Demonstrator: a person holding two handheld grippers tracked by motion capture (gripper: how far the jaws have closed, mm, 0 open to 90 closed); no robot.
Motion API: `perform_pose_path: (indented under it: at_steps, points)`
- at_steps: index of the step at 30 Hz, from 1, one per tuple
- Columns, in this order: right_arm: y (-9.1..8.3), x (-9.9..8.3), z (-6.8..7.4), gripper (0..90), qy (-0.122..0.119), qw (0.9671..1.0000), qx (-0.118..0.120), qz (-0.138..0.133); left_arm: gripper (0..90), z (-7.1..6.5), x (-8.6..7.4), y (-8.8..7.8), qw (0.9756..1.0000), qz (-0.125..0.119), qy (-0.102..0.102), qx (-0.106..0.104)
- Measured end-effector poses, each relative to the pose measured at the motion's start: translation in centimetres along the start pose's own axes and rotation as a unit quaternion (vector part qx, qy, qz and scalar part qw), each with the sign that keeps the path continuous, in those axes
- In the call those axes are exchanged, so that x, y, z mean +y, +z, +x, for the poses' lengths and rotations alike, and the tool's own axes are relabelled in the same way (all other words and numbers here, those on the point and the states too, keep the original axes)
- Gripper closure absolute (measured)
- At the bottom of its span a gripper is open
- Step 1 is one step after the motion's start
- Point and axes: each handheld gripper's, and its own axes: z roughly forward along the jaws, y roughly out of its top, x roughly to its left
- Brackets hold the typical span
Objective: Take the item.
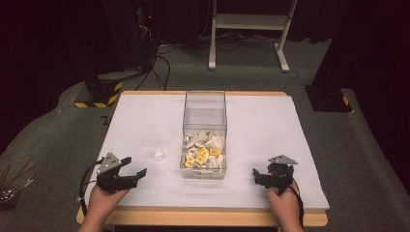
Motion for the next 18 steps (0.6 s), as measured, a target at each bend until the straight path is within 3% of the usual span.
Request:
perform_pose_path:
  at_steps: [18]
  points:
    - [-0.01, 0.00, 0.00, 8.6, 0.000, 1.0000, 0.000, 0.001, 22.6, -0.60, 0.83, -0.36, 0.9995, -0.022, -0.004, -0.021]
